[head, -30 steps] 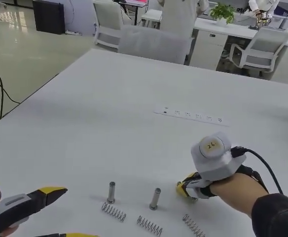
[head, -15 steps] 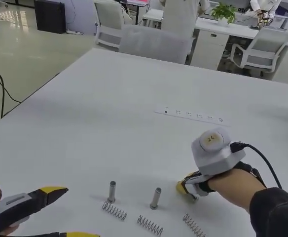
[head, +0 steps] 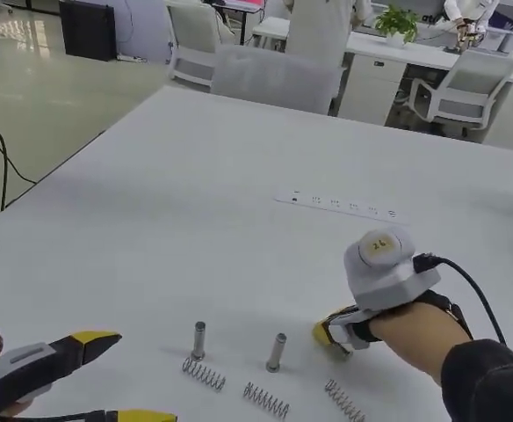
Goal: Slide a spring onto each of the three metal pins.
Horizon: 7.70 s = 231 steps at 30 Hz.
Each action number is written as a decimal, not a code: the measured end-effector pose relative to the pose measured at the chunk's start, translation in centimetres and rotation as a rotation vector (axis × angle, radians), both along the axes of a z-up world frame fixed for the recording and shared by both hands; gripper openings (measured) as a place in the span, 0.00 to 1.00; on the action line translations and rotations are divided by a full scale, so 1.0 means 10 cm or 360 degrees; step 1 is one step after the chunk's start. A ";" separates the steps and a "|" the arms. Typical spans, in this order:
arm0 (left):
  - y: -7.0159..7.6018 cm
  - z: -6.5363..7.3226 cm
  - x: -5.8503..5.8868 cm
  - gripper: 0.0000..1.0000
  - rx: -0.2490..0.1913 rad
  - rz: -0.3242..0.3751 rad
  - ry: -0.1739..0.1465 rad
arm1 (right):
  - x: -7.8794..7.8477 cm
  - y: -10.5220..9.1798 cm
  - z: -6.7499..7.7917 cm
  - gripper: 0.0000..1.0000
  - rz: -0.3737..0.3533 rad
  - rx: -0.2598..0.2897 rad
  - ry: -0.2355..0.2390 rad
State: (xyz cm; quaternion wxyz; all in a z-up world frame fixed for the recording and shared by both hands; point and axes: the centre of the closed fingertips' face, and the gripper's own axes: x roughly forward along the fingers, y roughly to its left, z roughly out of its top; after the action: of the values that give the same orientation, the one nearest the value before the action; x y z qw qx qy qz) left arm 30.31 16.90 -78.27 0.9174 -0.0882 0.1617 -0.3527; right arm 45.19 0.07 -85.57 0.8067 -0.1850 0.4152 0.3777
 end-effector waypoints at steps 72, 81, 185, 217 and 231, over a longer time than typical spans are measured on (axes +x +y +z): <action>-0.04 -0.02 -0.04 0.73 0.0024 -0.0040 0.0003 | -0.64 -0.20 0.38 0.05 0.0032 0.0078 -0.0137; -0.03 -0.02 -0.04 0.73 0.0025 -0.0041 0.0005 | -0.65 -0.18 0.38 0.05 0.0050 0.0089 -0.0148; -0.24 0.13 -0.11 0.54 0.0179 -0.0380 -0.0028 | -1.34 -0.06 0.27 0.07 0.0388 0.0008 0.0034; -0.79 0.20 -0.01 0.34 0.0350 -0.0799 -0.0118 | -1.50 0.45 0.62 0.07 0.0806 0.0024 -0.0119; -0.95 0.17 -0.07 0.25 0.0354 -0.0867 -0.0139 | -1.62 0.58 0.70 0.07 0.0989 0.0082 -0.0151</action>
State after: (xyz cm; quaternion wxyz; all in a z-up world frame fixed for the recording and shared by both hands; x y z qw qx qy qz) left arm 29.65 7.40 -76.61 0.7991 0.0747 0.1774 -0.5696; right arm 29.01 5.90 -78.59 0.6754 -0.2998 0.2910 0.6076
